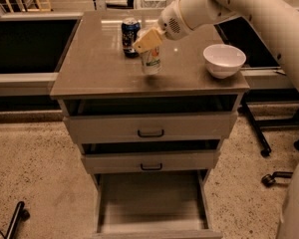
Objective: Pick 7up can from bottom drawer and place on counter
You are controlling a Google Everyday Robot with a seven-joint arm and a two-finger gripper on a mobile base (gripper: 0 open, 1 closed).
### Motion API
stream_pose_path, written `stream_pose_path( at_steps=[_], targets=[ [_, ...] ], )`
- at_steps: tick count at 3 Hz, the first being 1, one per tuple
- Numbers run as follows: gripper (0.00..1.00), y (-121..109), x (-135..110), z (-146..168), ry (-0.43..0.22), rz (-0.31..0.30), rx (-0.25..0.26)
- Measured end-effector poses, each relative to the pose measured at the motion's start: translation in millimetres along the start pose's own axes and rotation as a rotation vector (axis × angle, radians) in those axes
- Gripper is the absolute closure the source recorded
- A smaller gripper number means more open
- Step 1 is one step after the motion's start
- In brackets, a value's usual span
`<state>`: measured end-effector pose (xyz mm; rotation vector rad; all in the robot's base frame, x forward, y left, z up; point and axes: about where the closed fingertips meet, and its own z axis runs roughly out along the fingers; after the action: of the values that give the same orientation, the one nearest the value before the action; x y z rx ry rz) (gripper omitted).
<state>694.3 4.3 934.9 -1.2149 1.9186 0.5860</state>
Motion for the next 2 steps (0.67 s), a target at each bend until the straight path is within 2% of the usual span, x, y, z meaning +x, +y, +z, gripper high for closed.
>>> stream_pose_path(
  at_steps=[1, 2],
  targets=[
    [0.37, -4, 6, 2, 0.020, -0.069, 0.007],
    [0.05, 3, 24, -5, -0.036, -0.013, 0.037]
  ],
)
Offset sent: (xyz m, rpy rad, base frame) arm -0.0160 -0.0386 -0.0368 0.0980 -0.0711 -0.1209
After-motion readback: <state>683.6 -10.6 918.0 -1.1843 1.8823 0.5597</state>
